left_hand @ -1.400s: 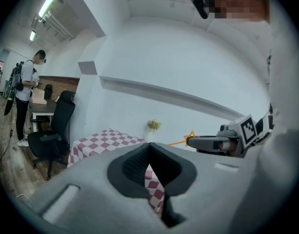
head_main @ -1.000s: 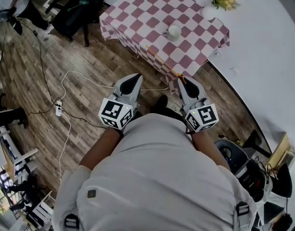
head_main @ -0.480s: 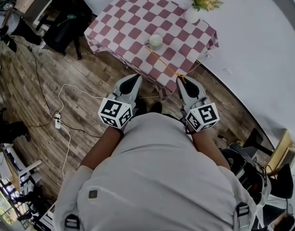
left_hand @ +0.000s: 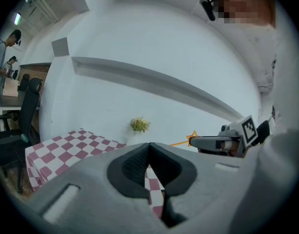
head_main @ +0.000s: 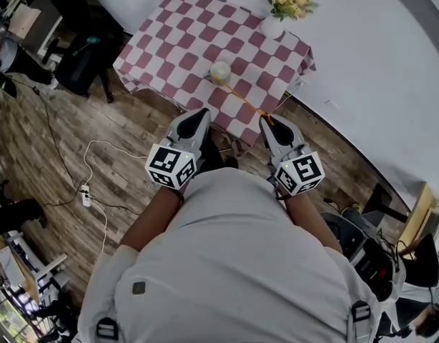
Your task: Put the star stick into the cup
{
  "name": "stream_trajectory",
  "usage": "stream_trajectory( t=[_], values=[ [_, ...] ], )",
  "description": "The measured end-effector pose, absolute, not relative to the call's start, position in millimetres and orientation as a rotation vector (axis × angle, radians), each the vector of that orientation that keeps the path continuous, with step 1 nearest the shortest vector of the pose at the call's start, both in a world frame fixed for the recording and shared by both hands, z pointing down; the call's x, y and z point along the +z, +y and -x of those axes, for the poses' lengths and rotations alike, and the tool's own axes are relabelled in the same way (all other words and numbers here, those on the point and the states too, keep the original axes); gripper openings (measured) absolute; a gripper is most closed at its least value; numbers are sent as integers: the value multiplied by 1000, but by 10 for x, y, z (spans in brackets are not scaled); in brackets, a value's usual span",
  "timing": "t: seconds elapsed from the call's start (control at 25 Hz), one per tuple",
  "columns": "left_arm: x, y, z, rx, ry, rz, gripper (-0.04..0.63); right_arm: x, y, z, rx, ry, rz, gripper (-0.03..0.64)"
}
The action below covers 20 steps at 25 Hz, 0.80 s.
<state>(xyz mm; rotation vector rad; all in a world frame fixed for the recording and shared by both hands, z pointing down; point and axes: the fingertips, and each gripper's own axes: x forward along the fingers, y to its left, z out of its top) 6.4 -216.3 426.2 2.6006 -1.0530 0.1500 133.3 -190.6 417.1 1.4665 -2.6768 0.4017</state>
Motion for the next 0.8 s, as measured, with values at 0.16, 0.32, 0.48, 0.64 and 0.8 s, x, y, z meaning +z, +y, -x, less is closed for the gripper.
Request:
stream_trajectory(
  t=[0.16,0.32,0.48,0.64,0.8],
  values=[
    [4312,-2373,-69,165,-1032,-2595,5,4257,-2075,-1355,437,-2646,-1483,28],
    [4397,-2562,-13,184,-1022,-2577,5,4350,-2231,-1341,475,-2616,-1497,28],
    [4506,-2780,-14,213,-989,-2562,5,4458,-2449,-1369,503,-2579,-1510,28],
    [4600,-2945,-28,244,-954,-2545,5,4615,-2609,-1400,547,-2521,-1509,28],
    [4716,-3182,-31,279,-922,-2533,5,4840,-2791,-1387,575,-2462,-1494,28]
  ],
)
